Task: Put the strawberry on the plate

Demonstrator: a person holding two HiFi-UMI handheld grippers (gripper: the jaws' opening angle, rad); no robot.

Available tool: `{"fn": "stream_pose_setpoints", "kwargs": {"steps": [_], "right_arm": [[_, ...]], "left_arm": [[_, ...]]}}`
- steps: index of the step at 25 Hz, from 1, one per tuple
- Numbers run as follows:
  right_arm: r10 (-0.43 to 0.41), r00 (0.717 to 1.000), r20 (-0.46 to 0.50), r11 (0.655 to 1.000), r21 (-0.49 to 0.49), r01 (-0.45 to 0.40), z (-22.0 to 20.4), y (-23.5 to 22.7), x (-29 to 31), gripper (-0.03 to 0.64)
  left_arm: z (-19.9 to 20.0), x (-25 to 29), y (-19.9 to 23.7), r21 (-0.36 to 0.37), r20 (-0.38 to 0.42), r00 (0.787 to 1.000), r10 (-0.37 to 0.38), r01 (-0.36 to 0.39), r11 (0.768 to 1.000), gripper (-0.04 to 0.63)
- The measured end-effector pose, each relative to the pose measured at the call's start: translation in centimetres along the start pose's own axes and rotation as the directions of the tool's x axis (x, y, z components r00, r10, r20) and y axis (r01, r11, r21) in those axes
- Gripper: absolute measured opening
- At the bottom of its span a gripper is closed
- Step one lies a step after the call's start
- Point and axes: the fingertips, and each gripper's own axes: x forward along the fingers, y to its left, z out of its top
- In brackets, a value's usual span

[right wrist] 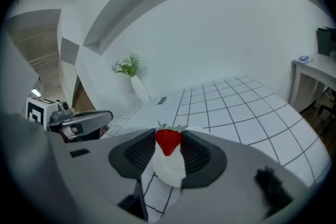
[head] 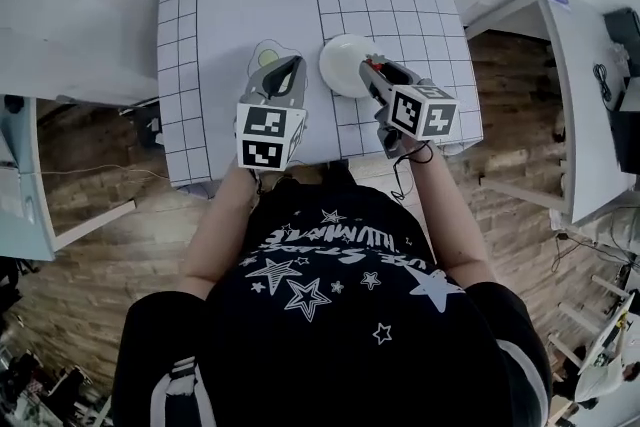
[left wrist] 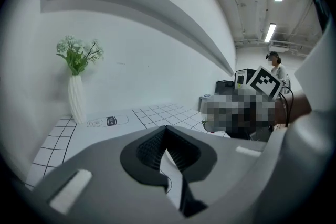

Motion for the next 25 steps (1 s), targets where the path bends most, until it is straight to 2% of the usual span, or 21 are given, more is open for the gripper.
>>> {"fn": "stream_pose_setpoints", "kwargs": {"steps": [6, 13, 17, 25], "right_arm": [[0.032, 0.994, -0.105, 0.999, -0.027, -0.035, -2.0, -1.4, 2.9, 0.158], [0.075, 0.974, -0.213, 0.994, -0.06, -0.09, -3.9, -1.9, 5.7, 0.158], [0.062, 0.961, -0.269, 0.993, -0.084, -0.088, -4.8, -2.3, 6.6, 0.158], [0.028, 0.947, -0.32, 0.991, -0.112, -0.067, -5.7, -2.5, 7.3, 0.158]], "left_arm": [[-1.1, 1.3, 0.0, -0.015, -0.032, 0.998, 0.053, -0.054, 0.998, 0.009], [-2.4, 1.5, 0.3, -0.024, -0.088, 0.99, 0.106, -0.108, 0.994, 0.009], [-2.8, 1.4, 0.6, -0.033, -0.101, 0.987, 0.128, -0.132, 0.991, 0.009], [-3.4, 0.0, 1.2, -0.041, -0.11, 0.981, 0.159, -0.165, 0.985, 0.009]]}}
